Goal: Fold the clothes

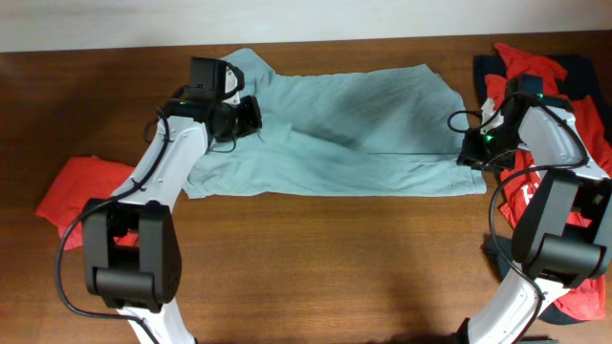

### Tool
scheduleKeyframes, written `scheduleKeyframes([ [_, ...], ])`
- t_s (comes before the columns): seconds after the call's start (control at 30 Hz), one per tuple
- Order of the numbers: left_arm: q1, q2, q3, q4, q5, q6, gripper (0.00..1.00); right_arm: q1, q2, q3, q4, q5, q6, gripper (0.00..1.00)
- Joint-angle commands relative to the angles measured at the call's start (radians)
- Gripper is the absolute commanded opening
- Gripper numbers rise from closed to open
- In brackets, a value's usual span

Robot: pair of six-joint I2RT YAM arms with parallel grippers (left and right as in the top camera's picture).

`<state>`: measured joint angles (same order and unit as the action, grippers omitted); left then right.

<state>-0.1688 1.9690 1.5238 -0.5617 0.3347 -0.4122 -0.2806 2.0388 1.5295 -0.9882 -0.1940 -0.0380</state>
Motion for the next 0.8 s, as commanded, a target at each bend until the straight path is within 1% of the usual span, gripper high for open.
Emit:
scheduleKeyframes([
  [0.0,-0.001,0.009,0.012,0.061,-0.047,-0.002,0.24,0.005,0.006,0.007,0.000,-0.009,-0.007,0.36],
  [0.07,-0.001,0.013,0.012,0.066,-0.047,-0.002,0.35,0.005,0.006,0.007,0.000,-0.009,-0.007,0.36],
  [0.17,0.000,0.013,0.012,0.075,-0.048,-0.002,0.44,0.006,0.006,0.007,0.000,-0.009,-0.007,0.36],
  [0.23,0.000,0.013,0.012,0.074,-0.048,-0.002,0.45,0.005,0.006,0.007,0.000,-0.009,-0.007,0.36],
  [0.33,0.000,0.013,0.012,0.021,-0.061,-0.001,0.45,0.005,0.006,0.007,-0.003,-0.009,-0.007,0.36],
  [0.37,0.000,0.013,0.012,-0.010,-0.090,-0.001,0.45,0.005,0.006,0.007,-0.004,-0.009,-0.007,0.36],
  [0.5,0.000,0.013,0.012,-0.223,-0.290,-0.001,0.45,0.005,0.006,0.007,-0.011,-0.009,-0.012,0.36],
  [0.57,0.000,0.013,0.000,-0.289,-0.346,0.014,0.45,0.006,0.012,0.007,-0.032,-0.009,-0.037,0.36],
  [0.67,0.000,0.013,-0.046,-0.284,-0.351,0.044,0.44,0.006,0.034,0.006,-0.038,-0.009,-0.037,0.36],
  [0.77,0.000,0.013,-0.095,-0.266,-0.365,0.047,0.44,0.006,0.056,0.002,-0.034,-0.009,-0.037,0.36],
])
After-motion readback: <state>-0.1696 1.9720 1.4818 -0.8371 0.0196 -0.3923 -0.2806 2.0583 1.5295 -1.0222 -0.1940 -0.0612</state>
